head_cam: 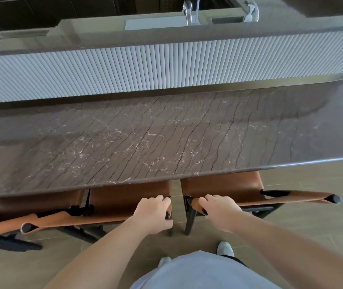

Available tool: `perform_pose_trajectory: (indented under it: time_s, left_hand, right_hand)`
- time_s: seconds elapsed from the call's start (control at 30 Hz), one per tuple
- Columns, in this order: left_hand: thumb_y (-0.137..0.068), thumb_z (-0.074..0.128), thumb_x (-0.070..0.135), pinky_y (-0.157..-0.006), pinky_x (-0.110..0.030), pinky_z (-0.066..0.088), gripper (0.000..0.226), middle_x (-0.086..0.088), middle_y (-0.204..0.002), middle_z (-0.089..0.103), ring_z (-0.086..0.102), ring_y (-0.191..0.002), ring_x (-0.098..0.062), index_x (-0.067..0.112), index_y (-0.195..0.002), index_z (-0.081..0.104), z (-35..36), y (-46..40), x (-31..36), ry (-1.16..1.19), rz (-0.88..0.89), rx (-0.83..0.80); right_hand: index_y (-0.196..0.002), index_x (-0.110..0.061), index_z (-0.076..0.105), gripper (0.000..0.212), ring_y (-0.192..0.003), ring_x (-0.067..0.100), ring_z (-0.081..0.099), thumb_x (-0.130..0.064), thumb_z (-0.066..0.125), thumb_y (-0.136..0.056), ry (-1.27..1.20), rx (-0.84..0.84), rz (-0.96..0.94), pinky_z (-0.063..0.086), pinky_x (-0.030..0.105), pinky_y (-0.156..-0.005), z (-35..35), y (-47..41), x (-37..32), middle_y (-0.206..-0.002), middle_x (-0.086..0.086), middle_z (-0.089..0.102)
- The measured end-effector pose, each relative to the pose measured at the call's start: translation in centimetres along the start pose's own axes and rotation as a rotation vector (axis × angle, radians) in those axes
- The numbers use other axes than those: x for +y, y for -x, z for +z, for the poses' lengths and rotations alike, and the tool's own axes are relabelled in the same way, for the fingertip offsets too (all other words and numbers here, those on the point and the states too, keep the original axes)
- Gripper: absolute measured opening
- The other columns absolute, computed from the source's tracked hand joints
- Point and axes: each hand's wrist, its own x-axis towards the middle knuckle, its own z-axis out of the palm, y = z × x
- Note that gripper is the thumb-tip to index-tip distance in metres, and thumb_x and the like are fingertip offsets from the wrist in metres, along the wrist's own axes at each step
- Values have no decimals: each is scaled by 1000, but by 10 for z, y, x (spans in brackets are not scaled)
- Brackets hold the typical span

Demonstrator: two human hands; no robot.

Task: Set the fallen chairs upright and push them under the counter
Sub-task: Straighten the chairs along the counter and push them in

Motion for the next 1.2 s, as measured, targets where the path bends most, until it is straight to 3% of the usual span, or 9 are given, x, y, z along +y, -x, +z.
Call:
perform_pose_trajectory:
  time_s: [0.1,0.23,0.4,0.5,0.63,0.73,0.97,1.07,1.2]
  left_hand:
    - [-87,47,62,-78,-37,43,48,5,-106,55,57,-95,-20,25,-117,51,0,5,-5,124,-26,52]
    - [-93,47,54,-74,-30,46,39,10,-97,58,55,-88,-11,26,-116,61,-3,11,-7,231,119,251]
    - [-94,55,41,-80,-24,49,15,17,-95,60,57,-88,-6,31,-104,61,-12,8,9,776,24,213]
    - [-94,57,35,-79,-19,46,13,13,-95,65,59,-91,-6,27,-101,64,-25,4,23,944,23,228]
    - [-95,57,31,-72,-11,45,8,8,-90,67,60,-84,-4,28,-95,65,-45,11,44,1123,43,234]
    - [-96,58,31,-73,-10,46,7,9,-91,66,59,-85,1,29,-98,64,-51,12,62,1040,149,213]
    - [-100,50,32,-88,-31,55,20,2,-96,70,67,-94,-14,23,-99,68,-81,-3,155,1299,54,202]
    - [-102,47,28,-84,-35,57,24,-1,-92,72,70,-92,-18,19,-101,69,-98,-5,211,1534,-26,207]
    - [-102,44,26,-77,-35,54,28,-6,-93,70,68,-87,-20,12,-108,67,-110,0,287,1658,-30,136]
  right_hand:
    - [-134,-19,40,40,-109,27,55,-27,55,-98,-56,-12,42,46,36,-80,1,3,-6,-120,4,52]
    - [-137,-24,40,47,-118,25,51,-41,52,-96,-239,-10,149,46,39,-93,2,9,-11,-125,-1,49]
    - [-134,-26,48,45,-112,13,54,-44,58,-94,-674,184,415,46,31,-95,-1,18,-23,-125,-12,50]
    - [-127,-27,53,36,-113,9,56,-41,60,-94,-924,286,552,46,29,-92,2,29,-26,-120,-15,55]
    - [-104,-27,63,21,-99,17,67,-44,53,-97,-1408,462,692,53,39,-91,3,48,-19,-105,-3,71]
    - [-108,-17,64,27,-92,24,71,-36,46,-103,-1789,595,775,55,43,-92,-9,69,-5,-101,10,74]
    - [-110,-10,65,27,-86,27,67,-30,50,-102,-2139,761,716,58,45,-84,-12,140,47,-99,14,74]
    - [-109,-9,65,22,-85,26,65,-25,54,-99,-2172,807,638,57,42,-77,-6,181,77,-91,11,72]
    - [-102,-11,69,14,-84,26,65,-18,58,-97,-2093,869,589,57,44,-83,6,241,119,-95,13,70]
